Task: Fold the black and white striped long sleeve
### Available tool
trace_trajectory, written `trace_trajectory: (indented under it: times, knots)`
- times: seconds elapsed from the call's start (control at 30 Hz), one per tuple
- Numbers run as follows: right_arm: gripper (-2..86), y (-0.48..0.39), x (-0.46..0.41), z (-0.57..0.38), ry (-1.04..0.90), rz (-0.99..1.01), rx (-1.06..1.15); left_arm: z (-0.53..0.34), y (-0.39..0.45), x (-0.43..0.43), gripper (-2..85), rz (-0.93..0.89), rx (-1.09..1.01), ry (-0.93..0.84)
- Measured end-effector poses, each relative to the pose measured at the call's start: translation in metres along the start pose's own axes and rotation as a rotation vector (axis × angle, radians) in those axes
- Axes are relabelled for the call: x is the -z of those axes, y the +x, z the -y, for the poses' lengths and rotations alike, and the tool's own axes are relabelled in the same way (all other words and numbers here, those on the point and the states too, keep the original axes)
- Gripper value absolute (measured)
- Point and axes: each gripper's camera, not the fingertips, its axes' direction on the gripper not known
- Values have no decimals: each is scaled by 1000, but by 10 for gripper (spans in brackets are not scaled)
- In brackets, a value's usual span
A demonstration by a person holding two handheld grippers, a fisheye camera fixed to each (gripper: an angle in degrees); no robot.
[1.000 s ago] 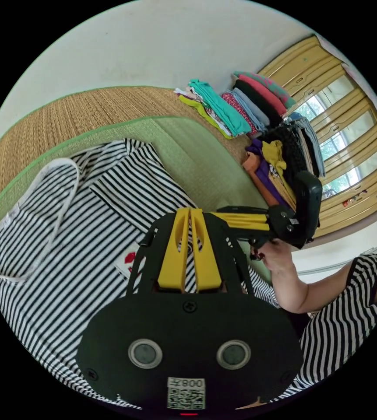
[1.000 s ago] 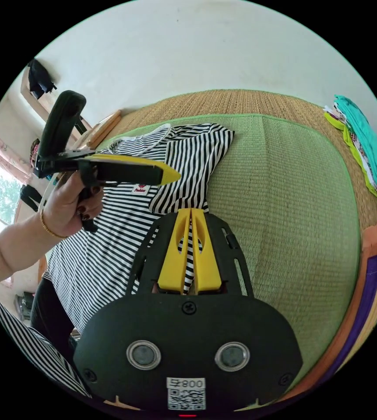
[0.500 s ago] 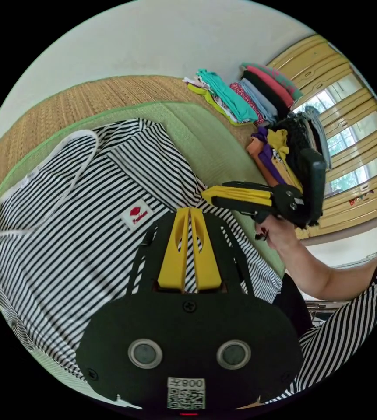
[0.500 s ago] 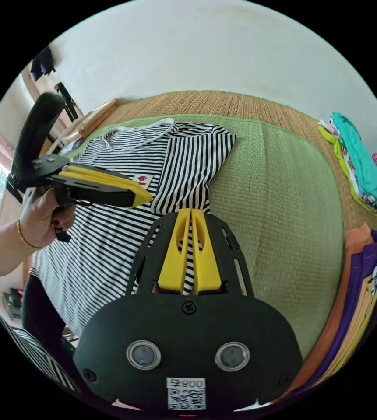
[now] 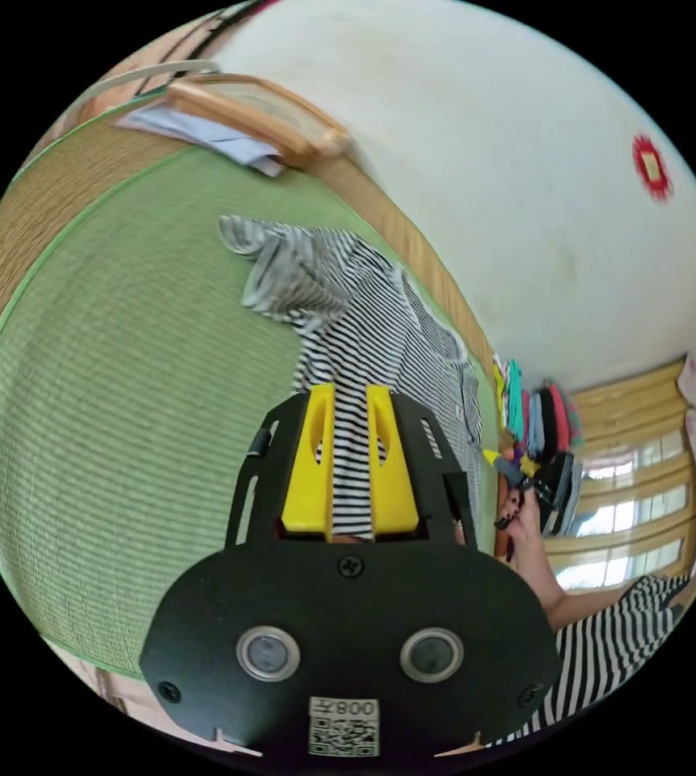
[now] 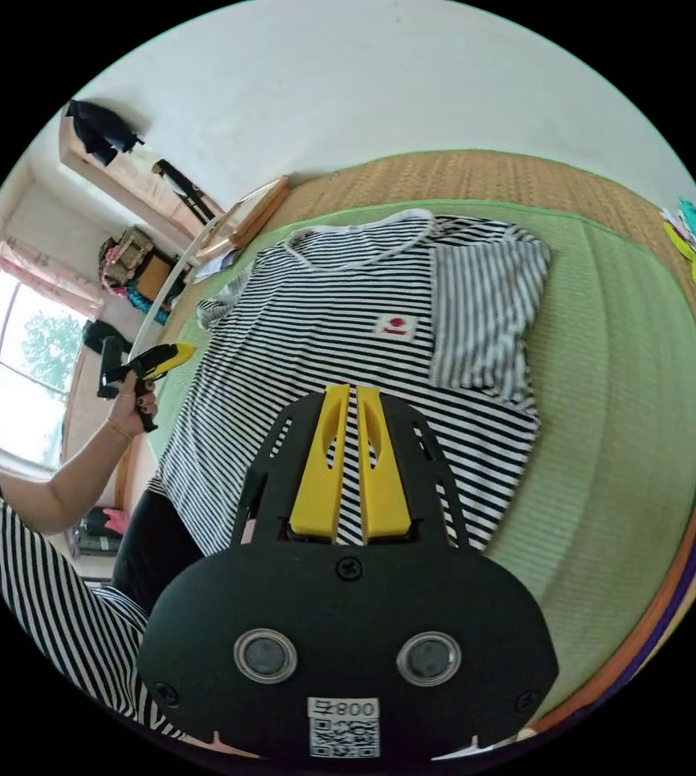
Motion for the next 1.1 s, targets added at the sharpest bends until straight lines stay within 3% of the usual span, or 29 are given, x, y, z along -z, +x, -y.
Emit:
trace_trajectory:
  times: [0.17, 0.37, 0.6, 0.87, 1.1]
  knots:
    - [44, -96, -80, 63, -107, 57, 171, 19, -29, 51, 86, -44, 62, 101]
    - [74, -191, -156, 133, -165, 76, 339, 47, -40, 79, 56, -2, 36, 42]
    - [81, -279, -246, 198, -211, 24, 483, 32, -45, 129, 22, -106, 15, 33]
    - [85, -370, -387, 226, -345, -254, 654, 25, -46, 171, 17, -173, 22, 31]
    - [70, -381, -434, 229, -342, -343, 667, 24, -27, 194, 15, -171, -19, 15]
